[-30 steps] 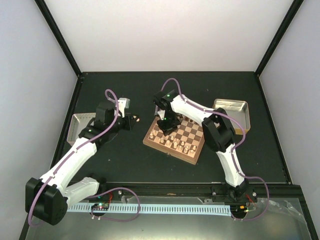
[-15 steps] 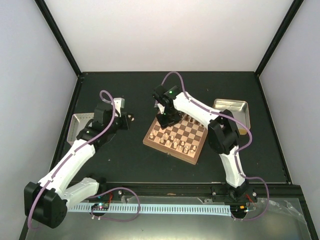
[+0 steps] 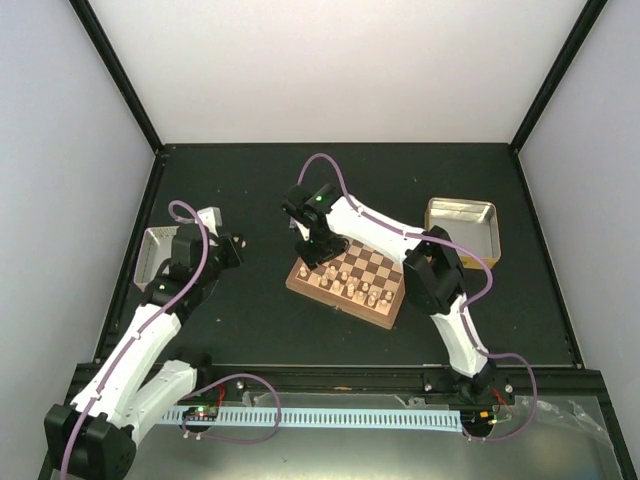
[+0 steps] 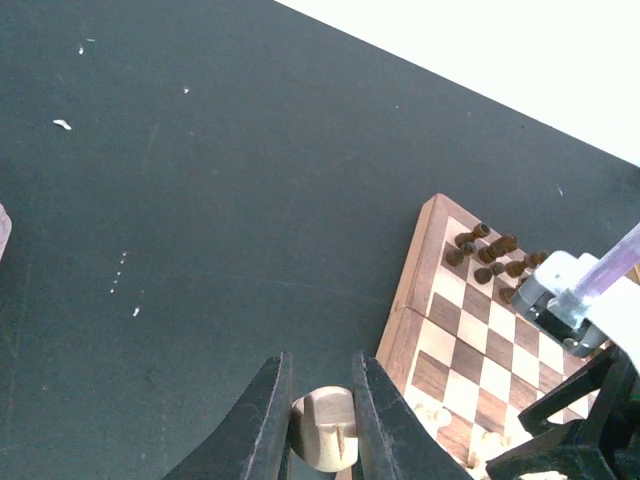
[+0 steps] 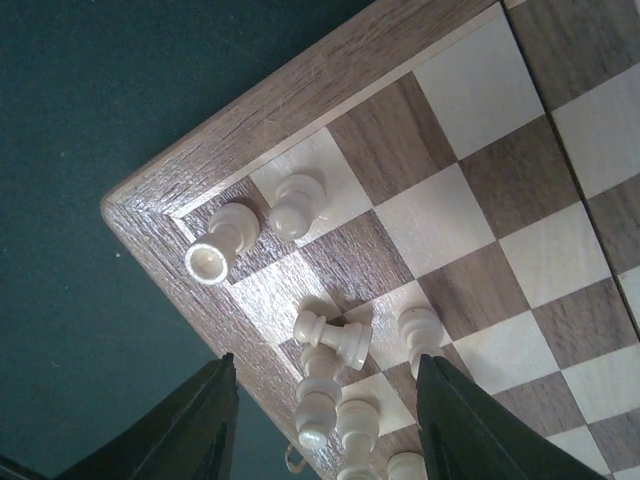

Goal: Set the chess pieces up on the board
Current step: Pick up the chess piece from the chessboard.

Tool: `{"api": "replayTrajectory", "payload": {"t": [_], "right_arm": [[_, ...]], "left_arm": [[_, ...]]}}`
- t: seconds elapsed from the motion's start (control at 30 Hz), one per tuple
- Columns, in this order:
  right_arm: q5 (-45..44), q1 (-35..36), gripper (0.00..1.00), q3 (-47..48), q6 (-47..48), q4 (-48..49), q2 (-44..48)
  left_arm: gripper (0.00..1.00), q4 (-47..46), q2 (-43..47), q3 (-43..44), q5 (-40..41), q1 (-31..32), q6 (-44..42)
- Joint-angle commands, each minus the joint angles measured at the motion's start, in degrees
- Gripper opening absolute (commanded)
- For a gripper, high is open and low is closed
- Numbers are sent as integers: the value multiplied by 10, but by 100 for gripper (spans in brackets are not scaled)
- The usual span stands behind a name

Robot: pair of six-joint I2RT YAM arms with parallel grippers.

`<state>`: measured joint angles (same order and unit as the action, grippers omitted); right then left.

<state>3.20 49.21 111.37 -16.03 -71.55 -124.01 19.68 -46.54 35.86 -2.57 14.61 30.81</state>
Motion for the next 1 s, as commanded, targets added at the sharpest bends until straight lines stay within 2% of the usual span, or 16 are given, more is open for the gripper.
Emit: {"api": "replayTrajectory", "payload": {"t": [0.0, 0.27, 0.97], "right_arm": [[-23, 9, 52, 20, -18, -13, -26], [-23, 10, 43, 12, -35, -11, -46], [-6, 16, 40, -18, -58, 10, -66]], "left_arm": [[3, -3, 12, 0, 25, -7, 5], [4, -3, 15, -8, 41, -8, -4], [4, -8, 24, -23, 50, -8, -6]]}}
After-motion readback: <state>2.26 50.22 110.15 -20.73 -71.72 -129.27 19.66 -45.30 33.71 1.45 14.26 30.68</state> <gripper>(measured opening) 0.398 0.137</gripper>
